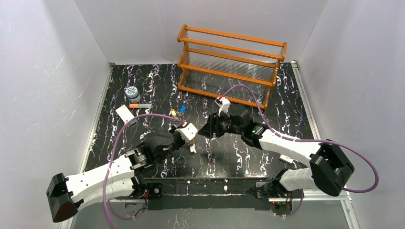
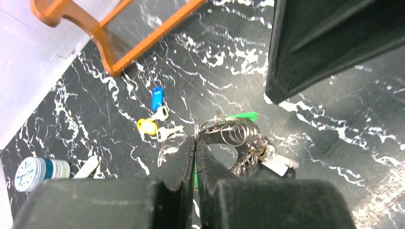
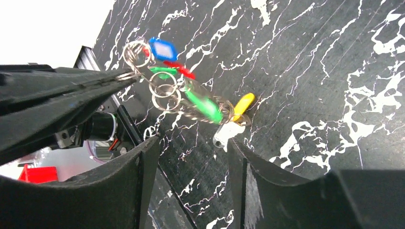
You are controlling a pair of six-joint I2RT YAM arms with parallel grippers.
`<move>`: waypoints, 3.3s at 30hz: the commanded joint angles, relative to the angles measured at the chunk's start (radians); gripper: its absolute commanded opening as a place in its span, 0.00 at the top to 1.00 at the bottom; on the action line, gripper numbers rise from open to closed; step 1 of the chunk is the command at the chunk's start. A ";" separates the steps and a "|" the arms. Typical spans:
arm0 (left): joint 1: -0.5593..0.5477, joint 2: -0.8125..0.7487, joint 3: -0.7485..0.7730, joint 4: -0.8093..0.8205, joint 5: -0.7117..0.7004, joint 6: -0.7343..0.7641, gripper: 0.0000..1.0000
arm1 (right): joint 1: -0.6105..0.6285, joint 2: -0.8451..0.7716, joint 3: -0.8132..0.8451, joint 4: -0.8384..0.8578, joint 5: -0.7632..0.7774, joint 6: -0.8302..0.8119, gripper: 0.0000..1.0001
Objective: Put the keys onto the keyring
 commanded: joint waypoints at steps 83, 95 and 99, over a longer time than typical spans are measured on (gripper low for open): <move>-0.106 0.131 -0.154 0.466 0.120 -0.086 0.48 | -0.091 0.159 0.125 -0.112 -0.132 -0.254 0.99; -0.106 0.001 -0.112 0.381 0.088 -0.094 0.47 | -0.091 -0.066 0.096 -0.102 -0.106 -0.880 0.99; -0.106 -0.042 -0.143 0.413 0.081 -0.087 0.46 | -0.084 -0.054 0.124 -0.113 -0.185 -0.966 0.99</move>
